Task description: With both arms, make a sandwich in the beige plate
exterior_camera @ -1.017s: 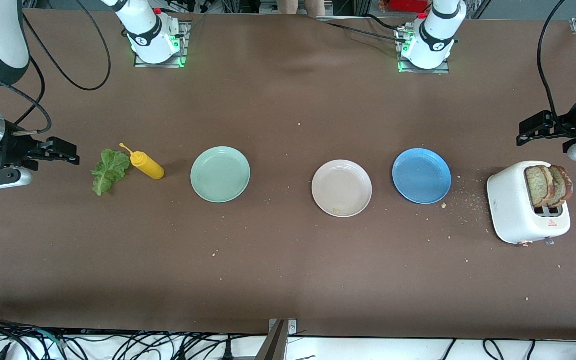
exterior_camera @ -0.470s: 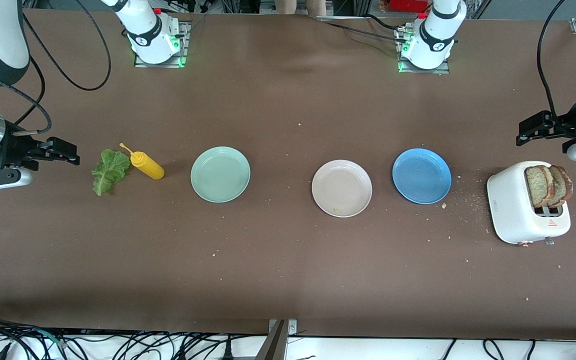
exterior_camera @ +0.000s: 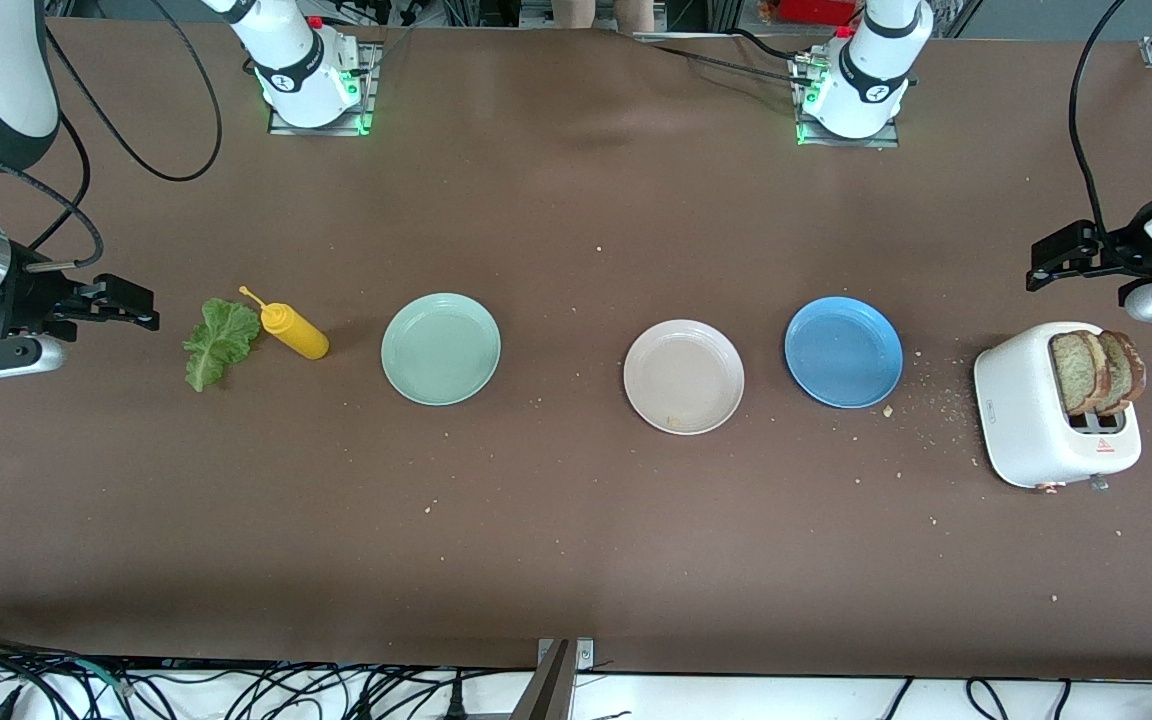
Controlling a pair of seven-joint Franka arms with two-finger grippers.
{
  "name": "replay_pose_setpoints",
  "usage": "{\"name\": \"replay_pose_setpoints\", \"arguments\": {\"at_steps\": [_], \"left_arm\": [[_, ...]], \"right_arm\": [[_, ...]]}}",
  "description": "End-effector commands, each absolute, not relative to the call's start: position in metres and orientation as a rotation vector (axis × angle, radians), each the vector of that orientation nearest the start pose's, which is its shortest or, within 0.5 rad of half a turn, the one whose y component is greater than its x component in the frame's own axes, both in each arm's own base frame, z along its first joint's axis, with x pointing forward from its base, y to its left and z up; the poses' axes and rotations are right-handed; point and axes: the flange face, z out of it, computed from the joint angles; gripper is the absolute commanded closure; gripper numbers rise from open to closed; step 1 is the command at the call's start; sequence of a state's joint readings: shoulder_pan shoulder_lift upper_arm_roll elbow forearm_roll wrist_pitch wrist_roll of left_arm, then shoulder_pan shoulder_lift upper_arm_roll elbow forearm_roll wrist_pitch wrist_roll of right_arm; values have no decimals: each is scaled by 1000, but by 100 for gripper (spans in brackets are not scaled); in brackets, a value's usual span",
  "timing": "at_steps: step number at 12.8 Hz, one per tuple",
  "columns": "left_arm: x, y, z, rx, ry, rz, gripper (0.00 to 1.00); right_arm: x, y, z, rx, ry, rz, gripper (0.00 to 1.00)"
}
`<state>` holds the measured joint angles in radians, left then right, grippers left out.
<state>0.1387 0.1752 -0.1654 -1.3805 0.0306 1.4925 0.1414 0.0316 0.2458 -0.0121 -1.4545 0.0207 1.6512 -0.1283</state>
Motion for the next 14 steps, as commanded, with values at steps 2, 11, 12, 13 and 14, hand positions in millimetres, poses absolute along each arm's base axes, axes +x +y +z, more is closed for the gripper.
{"name": "replay_pose_setpoints", "arguments": {"at_steps": [2,11,12,13,14], "left_arm": [[603,-4,613,-3107,273,77,0],[605,-5,609,-3107,278,86,0],[611,-3,595,-3113,279,123,0],[612,-2,592,-3110,274,131,0],[612,-2,592,-3112,275,133,0]], "right_arm": [[632,15,542,-3107,-230,65,0],[632,15,542,-3107,-232,65,0],[632,14,542,-3107,-230,65,0],[632,14,542,-3107,-230,65,0],[632,14,541,-3107,-230,67,0]]}}
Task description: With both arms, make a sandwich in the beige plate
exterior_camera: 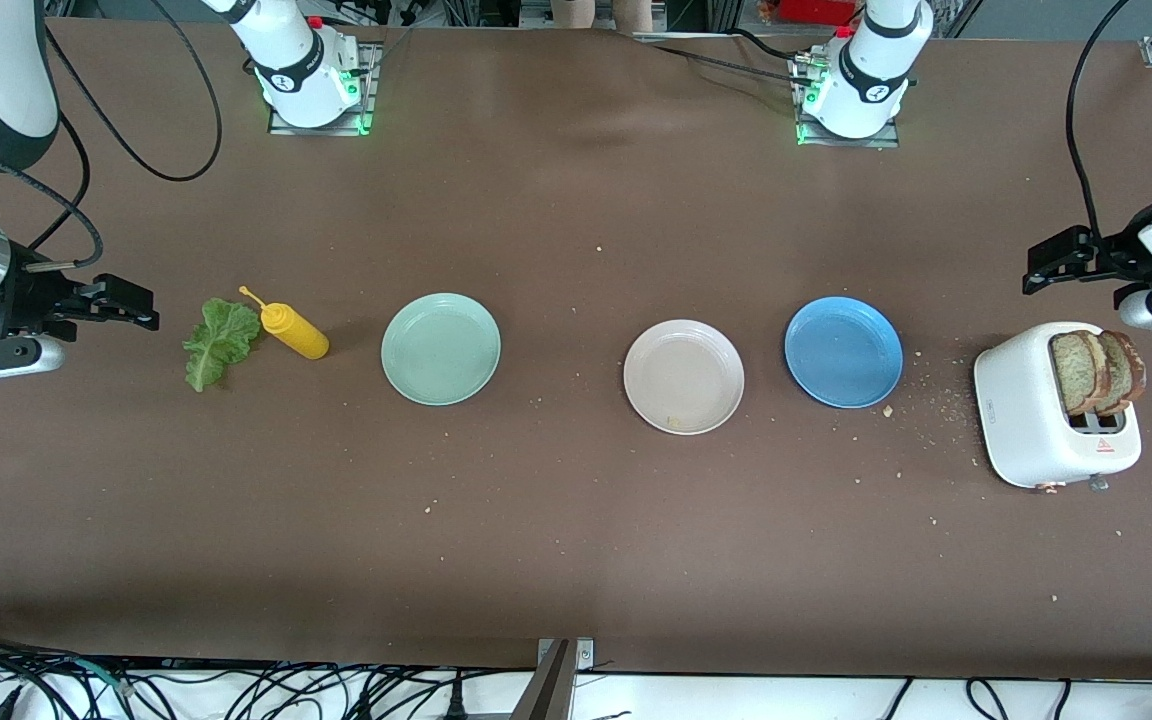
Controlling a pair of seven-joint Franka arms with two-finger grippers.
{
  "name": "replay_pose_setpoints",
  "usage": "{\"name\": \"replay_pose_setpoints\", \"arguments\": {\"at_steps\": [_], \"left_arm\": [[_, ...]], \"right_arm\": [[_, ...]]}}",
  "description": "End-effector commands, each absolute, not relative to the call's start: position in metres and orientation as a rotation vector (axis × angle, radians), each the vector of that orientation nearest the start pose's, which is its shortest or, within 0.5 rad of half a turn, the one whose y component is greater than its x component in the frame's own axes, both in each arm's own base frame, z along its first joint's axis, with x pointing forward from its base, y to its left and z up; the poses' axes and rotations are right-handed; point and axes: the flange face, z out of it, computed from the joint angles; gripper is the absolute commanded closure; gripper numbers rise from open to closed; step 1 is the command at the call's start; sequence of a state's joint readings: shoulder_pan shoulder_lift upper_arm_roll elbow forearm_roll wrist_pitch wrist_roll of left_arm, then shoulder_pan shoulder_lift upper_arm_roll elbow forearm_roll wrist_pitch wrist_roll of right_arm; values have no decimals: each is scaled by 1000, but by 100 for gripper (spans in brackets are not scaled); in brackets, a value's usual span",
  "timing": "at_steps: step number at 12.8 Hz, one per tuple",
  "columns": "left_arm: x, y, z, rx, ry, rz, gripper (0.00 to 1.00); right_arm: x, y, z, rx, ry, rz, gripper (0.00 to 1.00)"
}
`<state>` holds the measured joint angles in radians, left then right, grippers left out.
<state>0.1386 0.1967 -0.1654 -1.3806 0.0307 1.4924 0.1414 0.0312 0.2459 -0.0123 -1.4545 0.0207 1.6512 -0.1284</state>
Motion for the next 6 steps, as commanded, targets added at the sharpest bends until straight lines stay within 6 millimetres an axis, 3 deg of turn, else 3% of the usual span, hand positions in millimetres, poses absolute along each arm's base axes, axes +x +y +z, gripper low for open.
{"name": "replay_pose_setpoints", "arguments": {"at_steps": [1,3,4,6], "left_arm": [[612,0,591,-3116,268,145,0],[615,9,584,-3123,262,164,0],[620,14,571,-3120,248,198,0],[623,40,560,-3122,189,224,0]], "right_arm": [[633,14,540,-3107,-230,69,0],[633,14,540,-3107,-230,72,0],[633,14,540,-3107,-230,69,0],[633,14,540,-3107,-230,69,0]]}}
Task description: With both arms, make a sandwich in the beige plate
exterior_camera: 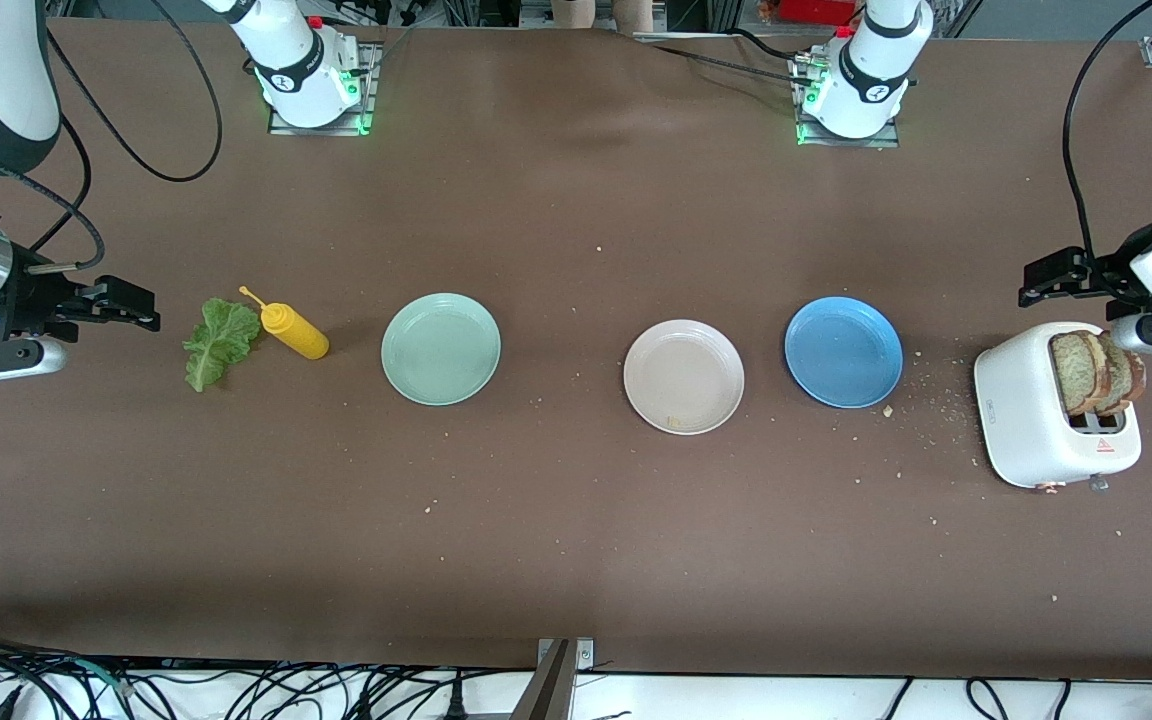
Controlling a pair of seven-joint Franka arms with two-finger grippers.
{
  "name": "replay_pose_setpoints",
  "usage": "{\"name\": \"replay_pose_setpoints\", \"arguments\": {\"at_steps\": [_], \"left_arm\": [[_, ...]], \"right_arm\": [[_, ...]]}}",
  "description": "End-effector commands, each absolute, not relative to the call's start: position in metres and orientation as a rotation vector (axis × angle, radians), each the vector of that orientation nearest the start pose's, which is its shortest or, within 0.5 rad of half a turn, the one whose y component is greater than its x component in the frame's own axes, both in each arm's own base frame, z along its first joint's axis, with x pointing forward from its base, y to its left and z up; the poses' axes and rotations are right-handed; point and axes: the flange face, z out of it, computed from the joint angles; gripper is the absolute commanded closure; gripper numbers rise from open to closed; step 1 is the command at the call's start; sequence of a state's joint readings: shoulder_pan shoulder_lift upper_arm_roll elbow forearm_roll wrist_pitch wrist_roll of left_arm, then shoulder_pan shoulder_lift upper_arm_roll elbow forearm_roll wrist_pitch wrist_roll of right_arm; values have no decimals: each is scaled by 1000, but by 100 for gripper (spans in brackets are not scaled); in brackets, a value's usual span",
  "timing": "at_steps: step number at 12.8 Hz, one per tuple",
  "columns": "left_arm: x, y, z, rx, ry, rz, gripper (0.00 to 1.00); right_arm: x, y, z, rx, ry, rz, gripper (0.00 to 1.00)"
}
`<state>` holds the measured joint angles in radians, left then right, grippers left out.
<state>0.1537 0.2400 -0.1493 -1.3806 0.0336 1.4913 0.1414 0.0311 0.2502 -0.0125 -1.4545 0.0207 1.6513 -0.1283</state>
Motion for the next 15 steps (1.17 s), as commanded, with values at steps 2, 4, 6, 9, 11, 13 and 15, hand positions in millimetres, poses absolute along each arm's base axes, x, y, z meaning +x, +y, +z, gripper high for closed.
{"name": "replay_pose_setpoints", "arguments": {"at_steps": [2,4,6,9,11,13,15], "left_arm": [[626,78,544,-3137,104,250,0],[636,101,529,-3136,55,164,0],[640,119,511,-3096,61,92,0],[637,125,479,-3016,97,92,0],[625,139,457,-3003,75,59,0],[615,150,431,-3001,55,-3,0],[607,156,415,-3008,13,27,0]], "right_arm": [[633,13,540,-3107,-230,69,0],[633,13,540,-3107,-230,69,0],[633,13,540,-3107,-230,69,0],[633,13,540,-3107,-230,72,0],[633,13,540,-3107,-230,69,0],[633,13,540,-3107,-230,72,0],[633,13,540,-3107,-230,69,0]]}}
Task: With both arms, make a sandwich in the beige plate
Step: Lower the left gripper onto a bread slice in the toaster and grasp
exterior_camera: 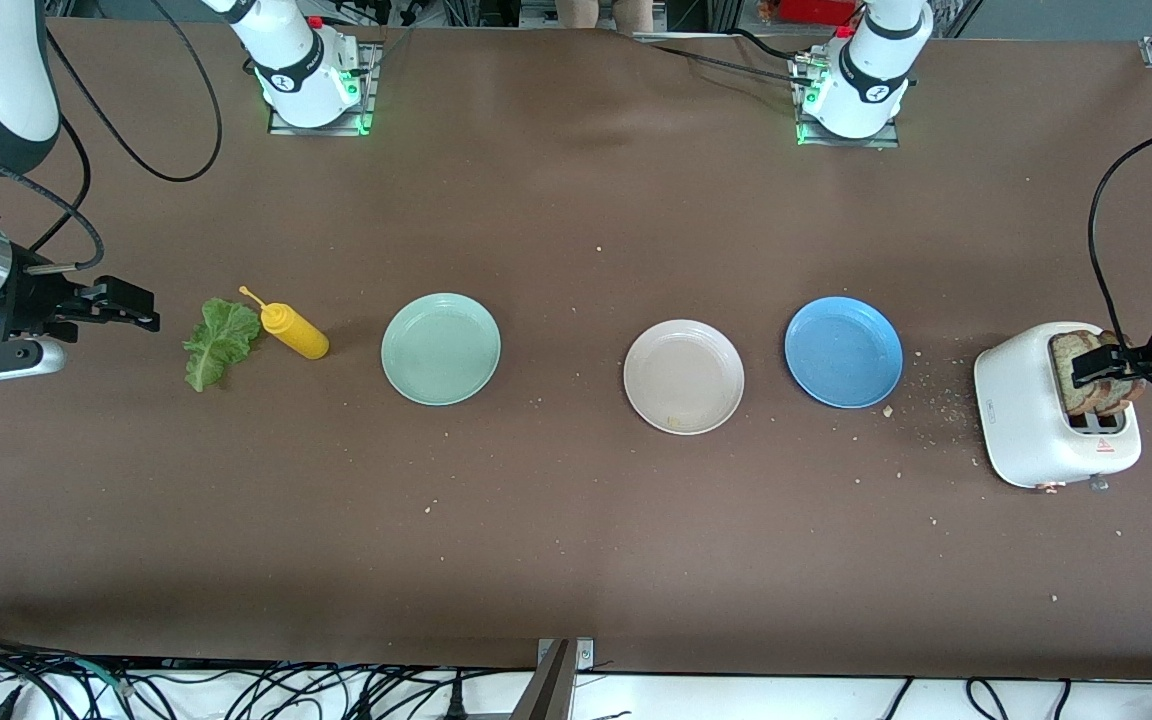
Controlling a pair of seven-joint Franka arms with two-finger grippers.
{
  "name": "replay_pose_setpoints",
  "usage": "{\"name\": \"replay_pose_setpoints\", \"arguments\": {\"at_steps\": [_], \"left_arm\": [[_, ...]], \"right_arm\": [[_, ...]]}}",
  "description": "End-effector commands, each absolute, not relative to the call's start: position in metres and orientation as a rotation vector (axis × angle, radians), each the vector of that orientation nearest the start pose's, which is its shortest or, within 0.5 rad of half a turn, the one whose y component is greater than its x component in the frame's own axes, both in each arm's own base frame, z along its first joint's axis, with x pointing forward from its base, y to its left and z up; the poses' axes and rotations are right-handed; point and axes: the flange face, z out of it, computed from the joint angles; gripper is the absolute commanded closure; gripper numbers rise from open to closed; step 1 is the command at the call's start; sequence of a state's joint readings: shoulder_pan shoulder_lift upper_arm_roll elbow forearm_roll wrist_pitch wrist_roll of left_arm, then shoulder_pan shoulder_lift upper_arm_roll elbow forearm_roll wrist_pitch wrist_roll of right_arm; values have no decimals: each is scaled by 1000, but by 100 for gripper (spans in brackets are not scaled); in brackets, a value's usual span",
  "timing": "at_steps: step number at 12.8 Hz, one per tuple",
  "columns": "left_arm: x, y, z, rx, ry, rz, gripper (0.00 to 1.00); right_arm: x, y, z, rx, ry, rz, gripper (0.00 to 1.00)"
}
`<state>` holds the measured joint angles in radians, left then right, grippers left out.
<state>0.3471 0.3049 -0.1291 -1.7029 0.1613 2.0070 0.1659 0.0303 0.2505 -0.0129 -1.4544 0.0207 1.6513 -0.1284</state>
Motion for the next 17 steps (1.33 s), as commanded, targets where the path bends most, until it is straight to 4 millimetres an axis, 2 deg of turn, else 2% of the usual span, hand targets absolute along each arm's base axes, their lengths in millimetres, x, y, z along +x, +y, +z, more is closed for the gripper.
{"name": "replay_pose_setpoints", "arguments": {"at_steps": [1,4,6,7,8,9,10,11,14,17], "left_arm": [[605,155,408,-3011,-21,44,0],[599,150,394,-3015,-84,83,1],[596,149,387,-3018,-84,106,8],[596,150,385,-3018,-86,111,16],[596,152,378,-3020,-89,126,32],[596,153,374,-3019,-86,141,57],[595,154,374,-2991,-65,159,94],[595,154,374,-2978,-63,158,100],[594,155,378,-2975,-74,158,100],[592,154,396,-2968,-81,164,100]], "right_arm": [[633,13,540,-3107,-230,69,0],[633,13,540,-3107,-230,72,0],[633,13,540,-3107,-230,69,0],[633,13,540,-3107,-230,69,0],[633,13,540,-3107,-230,69,0],[633,13,540,-3107,-230,69,0],[633,13,540,-3107,-230,69,0],[633,13,540,-3107,-230,69,0],[633,13,540,-3107,-230,69,0],[633,13,540,-3107,-230,69,0]]}}
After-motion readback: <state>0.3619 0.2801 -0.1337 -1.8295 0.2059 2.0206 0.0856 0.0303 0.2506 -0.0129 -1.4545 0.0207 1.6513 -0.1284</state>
